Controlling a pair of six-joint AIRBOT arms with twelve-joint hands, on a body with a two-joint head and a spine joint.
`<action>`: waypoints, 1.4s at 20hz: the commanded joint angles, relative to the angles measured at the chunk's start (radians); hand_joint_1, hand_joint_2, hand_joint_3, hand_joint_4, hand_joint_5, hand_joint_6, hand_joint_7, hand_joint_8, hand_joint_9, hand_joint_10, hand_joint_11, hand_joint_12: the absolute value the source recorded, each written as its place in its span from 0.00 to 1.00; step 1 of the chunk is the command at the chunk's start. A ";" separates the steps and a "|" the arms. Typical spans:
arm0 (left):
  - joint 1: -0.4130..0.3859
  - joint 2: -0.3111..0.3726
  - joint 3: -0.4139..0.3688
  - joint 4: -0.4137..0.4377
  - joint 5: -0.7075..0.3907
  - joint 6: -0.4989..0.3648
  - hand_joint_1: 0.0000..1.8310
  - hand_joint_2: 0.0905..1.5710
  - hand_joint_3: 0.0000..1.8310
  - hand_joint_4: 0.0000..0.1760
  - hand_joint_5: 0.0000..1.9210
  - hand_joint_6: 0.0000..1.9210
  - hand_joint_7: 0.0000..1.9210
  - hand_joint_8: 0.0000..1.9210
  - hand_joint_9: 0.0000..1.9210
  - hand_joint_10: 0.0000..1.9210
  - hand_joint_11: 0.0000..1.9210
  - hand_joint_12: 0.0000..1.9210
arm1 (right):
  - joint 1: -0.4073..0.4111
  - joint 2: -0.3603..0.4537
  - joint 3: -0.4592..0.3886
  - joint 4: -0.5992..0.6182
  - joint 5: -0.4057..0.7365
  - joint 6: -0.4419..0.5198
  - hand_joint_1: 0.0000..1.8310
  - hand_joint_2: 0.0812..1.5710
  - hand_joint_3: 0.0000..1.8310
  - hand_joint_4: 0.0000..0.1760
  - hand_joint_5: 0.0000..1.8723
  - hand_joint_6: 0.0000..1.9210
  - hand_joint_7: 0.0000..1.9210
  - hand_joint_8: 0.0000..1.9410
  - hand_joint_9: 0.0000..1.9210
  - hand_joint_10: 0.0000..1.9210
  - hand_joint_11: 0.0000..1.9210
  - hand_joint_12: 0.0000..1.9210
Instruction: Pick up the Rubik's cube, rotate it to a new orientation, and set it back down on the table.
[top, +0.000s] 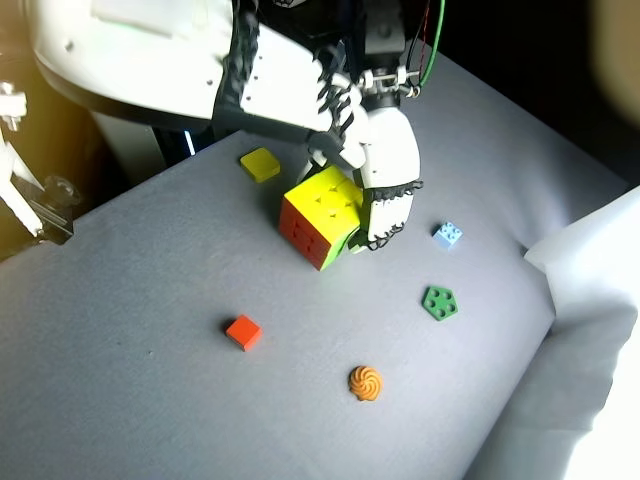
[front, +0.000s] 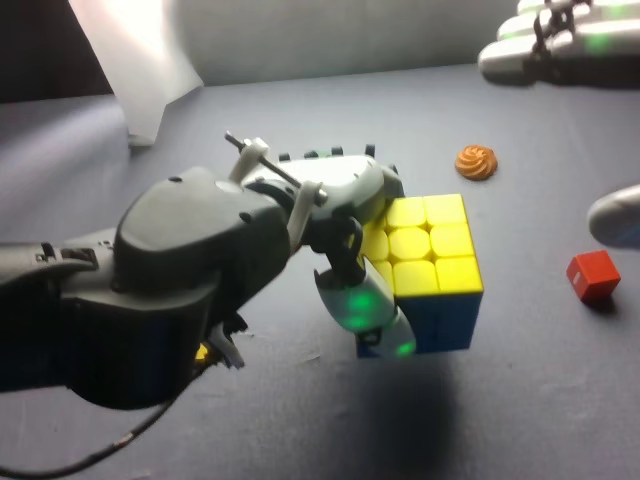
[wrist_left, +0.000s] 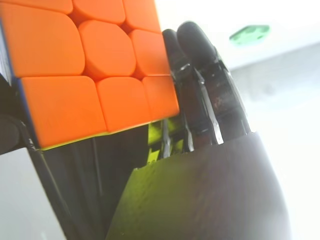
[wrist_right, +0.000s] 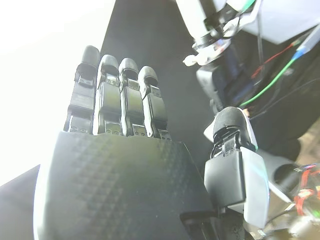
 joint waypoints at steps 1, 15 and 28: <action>-0.026 0.006 -0.002 0.068 0.008 -0.008 0.72 0.81 0.00 0.00 0.33 0.81 0.33 0.76 0.32 0.83 0.19 0.79 | 0.020 0.000 -0.001 0.024 -0.003 0.003 0.00 0.73 0.00 0.00 0.11 0.00 0.10 0.00 0.08 0.00 0.00 0.28; -0.132 0.038 -0.031 0.040 0.052 -0.006 0.72 0.79 0.00 0.00 0.37 0.74 0.35 0.78 0.33 0.79 0.19 0.77 | -0.045 -0.007 -0.008 -0.033 -0.019 -0.157 0.69 0.87 0.00 0.00 0.18 0.00 0.28 0.93 0.56 1.00 0.57 1.00; -0.146 0.039 -0.032 0.035 0.052 -0.006 0.72 0.80 0.00 0.00 0.37 0.75 0.33 0.80 0.32 0.81 0.16 0.80 | -0.136 -0.006 -0.025 -0.033 0.032 -0.226 0.70 0.86 0.00 1.00 0.00 0.00 0.29 0.90 0.56 1.00 0.59 1.00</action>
